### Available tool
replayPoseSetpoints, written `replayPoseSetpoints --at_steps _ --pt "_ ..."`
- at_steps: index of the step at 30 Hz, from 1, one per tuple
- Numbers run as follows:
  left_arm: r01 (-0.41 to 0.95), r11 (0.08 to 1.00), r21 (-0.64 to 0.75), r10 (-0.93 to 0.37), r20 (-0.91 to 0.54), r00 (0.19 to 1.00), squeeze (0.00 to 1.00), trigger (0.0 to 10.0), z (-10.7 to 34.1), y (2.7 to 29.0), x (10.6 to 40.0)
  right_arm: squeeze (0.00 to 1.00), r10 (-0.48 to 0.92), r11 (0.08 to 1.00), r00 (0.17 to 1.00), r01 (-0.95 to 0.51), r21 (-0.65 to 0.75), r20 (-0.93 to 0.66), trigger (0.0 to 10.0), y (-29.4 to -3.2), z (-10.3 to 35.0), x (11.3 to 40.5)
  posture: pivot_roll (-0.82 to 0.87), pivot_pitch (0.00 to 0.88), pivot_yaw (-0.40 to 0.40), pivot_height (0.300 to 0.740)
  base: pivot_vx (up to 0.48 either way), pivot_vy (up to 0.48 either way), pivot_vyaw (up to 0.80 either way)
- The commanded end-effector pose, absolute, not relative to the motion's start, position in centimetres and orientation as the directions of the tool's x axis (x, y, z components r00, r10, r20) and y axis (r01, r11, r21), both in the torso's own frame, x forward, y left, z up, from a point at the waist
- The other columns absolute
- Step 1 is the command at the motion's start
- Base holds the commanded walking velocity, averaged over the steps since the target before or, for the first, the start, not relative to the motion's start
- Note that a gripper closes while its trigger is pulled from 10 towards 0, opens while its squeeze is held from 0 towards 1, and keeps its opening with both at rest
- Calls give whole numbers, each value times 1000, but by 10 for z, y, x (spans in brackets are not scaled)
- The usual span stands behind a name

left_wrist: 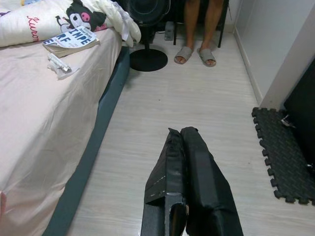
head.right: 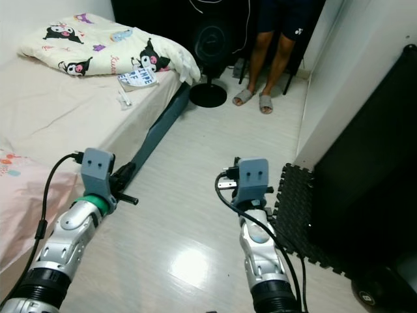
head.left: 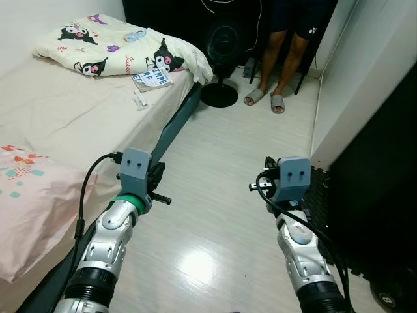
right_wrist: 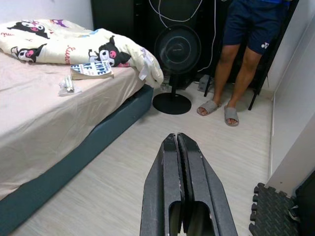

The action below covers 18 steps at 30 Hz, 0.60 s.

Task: Clean up the room

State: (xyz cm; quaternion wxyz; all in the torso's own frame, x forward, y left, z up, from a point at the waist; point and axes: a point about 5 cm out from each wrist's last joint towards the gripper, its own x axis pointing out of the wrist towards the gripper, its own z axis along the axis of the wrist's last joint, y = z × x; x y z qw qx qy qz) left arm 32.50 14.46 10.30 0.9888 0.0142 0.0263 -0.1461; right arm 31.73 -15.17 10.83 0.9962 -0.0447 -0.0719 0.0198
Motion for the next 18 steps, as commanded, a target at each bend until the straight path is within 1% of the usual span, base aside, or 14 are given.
replayPoseSetpoints --at_steps 1,2,4,5,7,8,10,11,14,15,18 --pt "291 955 51 -283 -122 951 0 10000 85 150 319 0 50 992 994 -37 -122 100 10000 -156 98 317 -16 4 57 740 0 0 0" --pt "291 955 51 -283 -122 951 0 10000 85 150 319 0 50 992 994 -37 -122 100 10000 -156 98 317 -16 4 57 740 0 0 0" --pt "311 944 112 -289 -182 940 0 10000 69 155 313 0 63 980 998 -56 -192 30 10000 -164 82 315 -9 0 54 740 0 0 0" --pt "311 944 112 -289 -182 940 0 10000 69 155 313 0 63 980 998 -56 -192 30 10000 -164 82 315 -9 0 54 740 0 0 0" --pt "327 936 131 -291 -235 927 0 10000 56 161 305 0 125 952 991 -130 -277 -38 10000 -165 68 309 2 3 50 740 0 0 0" --pt "327 936 131 -291 -235 927 0 10000 56 161 305 0 125 952 991 -130 -277 -38 10000 -165 68 309 2 3 50 740 0 0 0" --pt "362 921 144 -311 -288 906 0 10000 43 165 294 0 218 932 972 -233 -277 -85 10000 -154 61 306 9 6 41 740 0 0 0" --pt "362 921 144 -311 -288 906 0 10000 43 165 294 0 218 932 972 -233 -277 -85 10000 -154 61 306 9 6 41 740 0 0 0" --pt "460 871 176 -383 -343 857 0 10000 30 164 281 0 366 889 920 -390 -242 -138 10000 -134 55 303 16 8 38 740 0 0 0" --pt "460 871 176 -383 -343 857 0 10000 30 164 281 0 366 889 920 -390 -242 -138 10000 -134 55 303 16 8 38 740 0 0 0" --pt "508 835 209 -420 -355 835 0 10000 27 163 277 0 434 856 887 -461 -234 -161 10000 -127 53 301 17 8 38 740 0 0 0"
